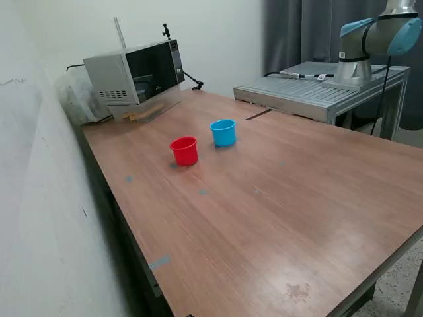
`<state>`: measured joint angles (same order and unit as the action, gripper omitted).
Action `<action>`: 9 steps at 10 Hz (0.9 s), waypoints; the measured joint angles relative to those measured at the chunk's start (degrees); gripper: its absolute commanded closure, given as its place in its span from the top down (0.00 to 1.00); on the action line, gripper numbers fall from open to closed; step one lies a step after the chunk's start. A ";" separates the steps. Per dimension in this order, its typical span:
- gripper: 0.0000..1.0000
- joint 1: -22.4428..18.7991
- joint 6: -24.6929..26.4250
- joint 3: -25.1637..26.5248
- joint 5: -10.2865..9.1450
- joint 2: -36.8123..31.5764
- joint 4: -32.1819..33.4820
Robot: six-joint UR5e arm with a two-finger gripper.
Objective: Place red objects in the red bin, and blue objects in the blue bin.
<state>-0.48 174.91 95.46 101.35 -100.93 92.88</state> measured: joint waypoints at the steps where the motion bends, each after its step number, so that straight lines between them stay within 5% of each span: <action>1: 1.00 -0.25 0.08 0.50 0.00 -0.53 -0.97; 9: 1.00 0.17 -0.17 1.27 0.08 -1.36 -3.17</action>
<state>-0.31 174.74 96.73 101.42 -102.29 89.70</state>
